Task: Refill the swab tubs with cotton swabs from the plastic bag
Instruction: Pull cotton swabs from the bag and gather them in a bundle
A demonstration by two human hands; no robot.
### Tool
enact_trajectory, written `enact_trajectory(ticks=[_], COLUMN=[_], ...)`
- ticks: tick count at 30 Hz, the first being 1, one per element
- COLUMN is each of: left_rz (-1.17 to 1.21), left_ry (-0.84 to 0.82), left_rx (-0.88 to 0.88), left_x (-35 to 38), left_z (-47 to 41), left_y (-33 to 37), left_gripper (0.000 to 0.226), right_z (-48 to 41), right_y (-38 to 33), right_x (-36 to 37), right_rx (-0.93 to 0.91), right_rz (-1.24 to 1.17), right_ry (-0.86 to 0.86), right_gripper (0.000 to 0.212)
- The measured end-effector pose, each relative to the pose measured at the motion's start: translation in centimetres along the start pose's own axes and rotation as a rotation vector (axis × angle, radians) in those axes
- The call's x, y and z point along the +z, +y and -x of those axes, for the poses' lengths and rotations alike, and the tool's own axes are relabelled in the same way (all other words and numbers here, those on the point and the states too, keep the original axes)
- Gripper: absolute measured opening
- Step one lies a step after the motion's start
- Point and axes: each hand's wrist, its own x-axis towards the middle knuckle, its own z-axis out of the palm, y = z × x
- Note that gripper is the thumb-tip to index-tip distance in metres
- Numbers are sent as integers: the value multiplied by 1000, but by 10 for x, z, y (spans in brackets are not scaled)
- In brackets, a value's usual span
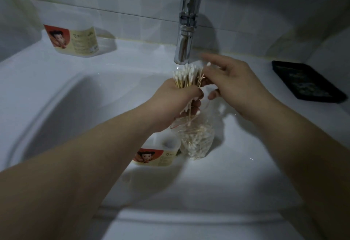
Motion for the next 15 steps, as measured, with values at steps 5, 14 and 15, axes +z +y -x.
enact_trajectory(ticks=[5,14,15], left_rz=[17,92,129], left_ry=[16,114,139], left_rx=[-16,65,63], left_x=[1,-1,-3], left_z=[0,-2,-2], left_y=[0,4,5], left_gripper=[4,10,11], right_z=[0,5,6], right_y=[2,-3,-4], right_x=[-1,5,5], right_rx=[-26,-2,-6], right_rz=[41,228,249], right_ry=[10,-127,-140], right_gripper=[28,60,57])
